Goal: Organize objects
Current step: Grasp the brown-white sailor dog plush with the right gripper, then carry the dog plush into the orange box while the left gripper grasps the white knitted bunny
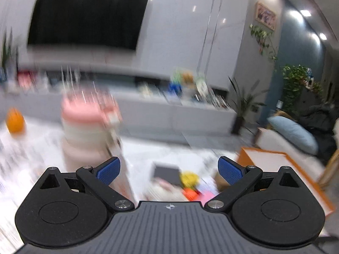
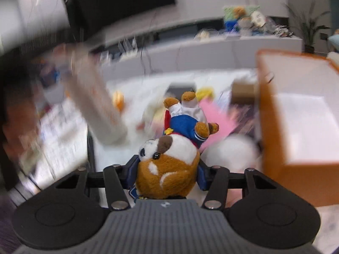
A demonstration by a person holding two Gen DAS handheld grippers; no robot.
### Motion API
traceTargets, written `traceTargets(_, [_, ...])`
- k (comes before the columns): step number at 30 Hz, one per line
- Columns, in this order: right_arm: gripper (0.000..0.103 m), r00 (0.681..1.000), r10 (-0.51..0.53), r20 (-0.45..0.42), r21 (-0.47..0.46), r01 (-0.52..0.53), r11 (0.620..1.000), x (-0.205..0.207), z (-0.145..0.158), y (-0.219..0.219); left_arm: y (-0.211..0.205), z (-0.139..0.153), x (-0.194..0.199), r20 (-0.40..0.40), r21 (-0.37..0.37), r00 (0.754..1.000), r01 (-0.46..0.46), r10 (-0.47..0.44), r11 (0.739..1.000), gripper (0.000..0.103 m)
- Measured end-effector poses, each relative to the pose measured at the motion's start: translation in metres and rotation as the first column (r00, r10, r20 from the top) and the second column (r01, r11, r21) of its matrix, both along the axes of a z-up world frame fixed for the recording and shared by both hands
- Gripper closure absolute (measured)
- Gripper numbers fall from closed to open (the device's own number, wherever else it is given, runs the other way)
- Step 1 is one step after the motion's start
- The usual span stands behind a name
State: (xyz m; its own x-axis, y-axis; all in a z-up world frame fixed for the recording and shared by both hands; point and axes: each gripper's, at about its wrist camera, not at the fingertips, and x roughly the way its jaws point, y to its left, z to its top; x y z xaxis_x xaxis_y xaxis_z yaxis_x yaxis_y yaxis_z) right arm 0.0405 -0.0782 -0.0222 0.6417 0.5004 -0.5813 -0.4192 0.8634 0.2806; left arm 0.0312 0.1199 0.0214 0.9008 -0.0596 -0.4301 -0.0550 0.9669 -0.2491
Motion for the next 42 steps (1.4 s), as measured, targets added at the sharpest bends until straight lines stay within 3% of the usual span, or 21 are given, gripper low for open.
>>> traceTargets(2, [0.047,0.998,-0.033,0.051,0.056,0.030,0.998,0.003,0.025,-0.026,0.003,-0.010,0.015,-0.081,-0.103,0.997,0.002,-0.011,0.995,0.000])
traceTargets(5, [0.047,0.988,-0.098,0.117,0.133,0.082,0.988,0.008,0.052,-0.066,-0.006,-0.023,0.040,-0.182,-0.139,0.983,-0.019,-0.007,0.990,0.000])
traceTargets(7, [0.047,0.982,-0.138,0.126,0.192,0.112,0.975,0.010,0.060,-0.094,-0.018,-0.028,0.055,-0.221,-0.076,0.975,-0.027,0.010,0.997,0.000])
traceTargets(9, [0.047,0.979,-0.168,0.116,0.245,0.136,0.960,0.014,0.062,-0.119,-0.032,-0.034,0.068,-0.248,0.048,0.968,-0.014,0.025,0.999,0.000])
traceTargets(12, [0.046,0.979,-0.195,0.055,0.302,0.169,0.938,0.027,0.054,-0.148,-0.049,-0.043,0.089,-0.318,0.206,0.947,0.030,0.038,0.978,0.000])
traceTargets(15, [0.046,0.978,-0.205,-0.038,0.401,0.203,0.893,0.041,0.040,-0.171,-0.055,-0.050,0.113,-0.399,0.283,0.916,0.098,0.024,0.954,0.000])
traceTargets(18, [0.046,0.979,-0.202,-0.036,0.388,0.200,0.899,0.044,0.040,-0.173,-0.061,-0.062,0.135,-0.469,0.358,0.882,0.145,0.043,0.923,0.000])
traceTargets(20, [0.046,0.980,-0.200,-0.022,0.404,0.191,0.895,0.043,0.045,-0.177,-0.062,-0.073,0.150,-0.513,0.379,0.856,0.156,0.067,0.912,0.000])
traceTargets(23, [0.046,0.980,-0.200,-0.007,0.455,0.182,0.872,0.042,0.049,-0.189,-0.057,-0.086,0.162,-0.571,0.362,0.815,0.143,0.098,0.921,0.000])
traceTargets(27, [0.046,0.970,-0.244,0.008,0.456,0.214,0.864,0.036,0.054,-0.209,-0.048,-0.101,0.169,-0.642,0.286,0.759,0.102,0.111,0.953,0.022])
traceTargets(32, [0.046,0.956,-0.293,-0.014,0.475,0.264,0.840,0.036,0.052,-0.226,-0.050,-0.101,0.163,-0.606,0.323,0.784,0.087,0.135,0.942,0.032])
traceTargets(36, [0.046,0.954,-0.298,-0.008,0.435,0.272,0.858,0.043,0.053,-0.224,-0.054,-0.089,0.152,-0.562,0.344,0.810,0.046,0.166,0.938,0.044])
traceTargets(42, [0.046,0.966,-0.260,-0.001,0.388,0.240,0.890,0.060,0.054,-0.221,-0.067,-0.038,0.107,-0.366,0.319,0.918,-0.029,0.152,0.947,0.044])
